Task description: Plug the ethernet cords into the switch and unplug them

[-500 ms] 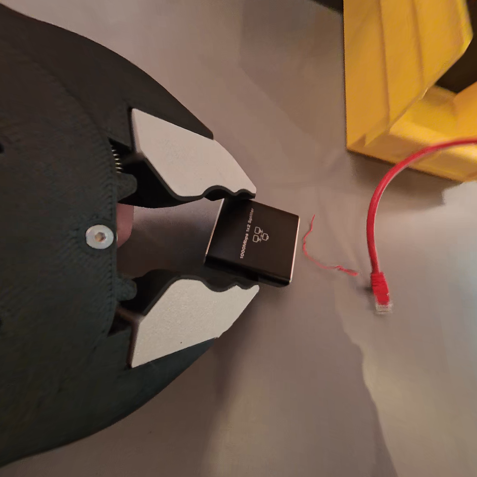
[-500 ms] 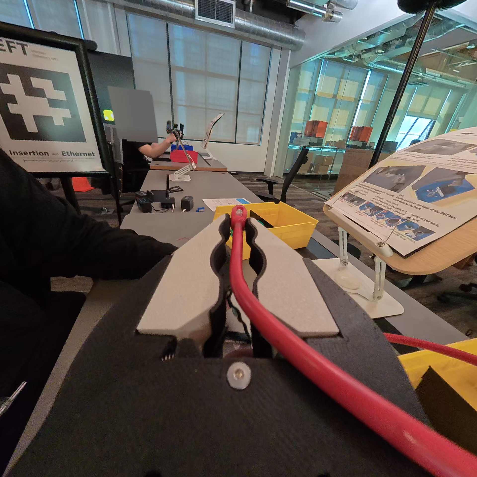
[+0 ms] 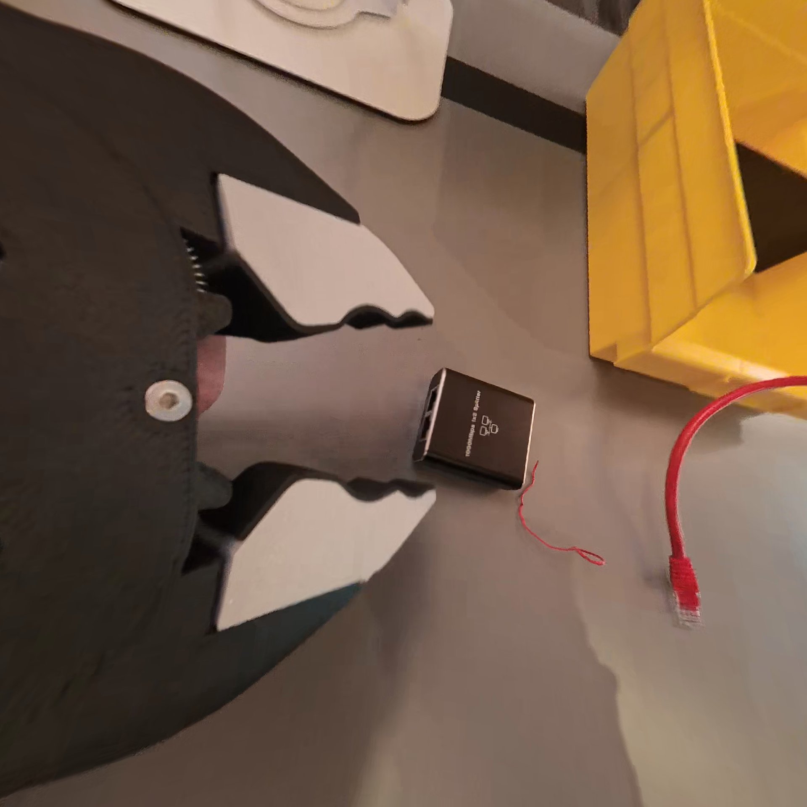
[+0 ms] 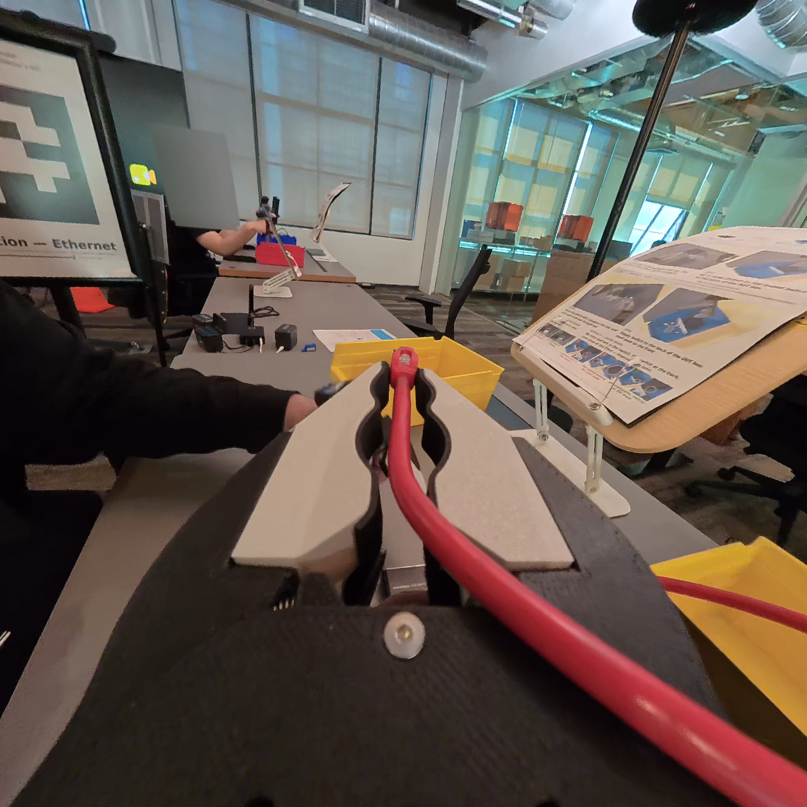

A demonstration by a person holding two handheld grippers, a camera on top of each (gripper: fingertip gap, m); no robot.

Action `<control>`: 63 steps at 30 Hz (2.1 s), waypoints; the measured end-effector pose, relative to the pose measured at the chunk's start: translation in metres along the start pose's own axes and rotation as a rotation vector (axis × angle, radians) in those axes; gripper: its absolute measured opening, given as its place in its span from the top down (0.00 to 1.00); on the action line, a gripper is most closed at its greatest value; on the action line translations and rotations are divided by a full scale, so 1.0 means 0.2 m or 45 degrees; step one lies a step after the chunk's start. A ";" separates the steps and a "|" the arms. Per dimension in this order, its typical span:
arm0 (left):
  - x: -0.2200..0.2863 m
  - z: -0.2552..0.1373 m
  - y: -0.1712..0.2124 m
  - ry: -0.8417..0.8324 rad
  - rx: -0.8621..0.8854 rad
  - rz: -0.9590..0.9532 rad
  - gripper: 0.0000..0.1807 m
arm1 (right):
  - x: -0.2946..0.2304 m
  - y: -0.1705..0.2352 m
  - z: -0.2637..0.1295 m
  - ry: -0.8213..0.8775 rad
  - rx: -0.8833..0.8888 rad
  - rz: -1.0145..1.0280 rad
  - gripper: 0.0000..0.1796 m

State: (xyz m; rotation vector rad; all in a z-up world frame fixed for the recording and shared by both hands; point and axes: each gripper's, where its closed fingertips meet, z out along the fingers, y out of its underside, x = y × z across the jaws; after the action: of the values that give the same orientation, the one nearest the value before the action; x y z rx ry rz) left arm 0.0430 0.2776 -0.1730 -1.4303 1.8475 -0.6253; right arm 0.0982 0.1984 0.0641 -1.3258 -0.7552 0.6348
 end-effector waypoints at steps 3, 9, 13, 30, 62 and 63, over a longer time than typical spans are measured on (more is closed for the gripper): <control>0.02 0.15 0.06 0.111 -0.105 0.081 0.56 | 0.02 -0.01 -0.01 0.001 0.027 0.009 0.95; 0.05 0.29 0.03 0.296 -0.198 0.204 0.68 | 0.05 0.01 -0.01 -0.028 0.046 0.022 0.95; 0.08 0.34 -0.02 0.339 -0.173 0.259 0.68 | 0.08 0.04 -0.03 -0.018 0.054 0.045 0.95; 0.01 -0.38 -0.12 0.199 0.357 -0.154 0.69 | -0.03 0.11 0.12 -0.108 -0.049 0.016 0.95; 0.10 -0.95 -0.12 0.076 0.568 -0.177 0.69 | -0.39 0.36 0.68 -0.362 -0.170 0.018 0.95; 0.10 -0.95 -0.12 0.074 0.562 -0.171 0.69 | -0.40 0.36 0.68 -0.365 -0.173 0.015 0.95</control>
State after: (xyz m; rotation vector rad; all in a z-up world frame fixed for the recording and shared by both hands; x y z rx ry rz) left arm -0.0910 0.2431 -0.0393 -1.2522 1.5369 -1.0766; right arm -0.0566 0.2302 -0.0071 -1.3794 -1.0382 0.8048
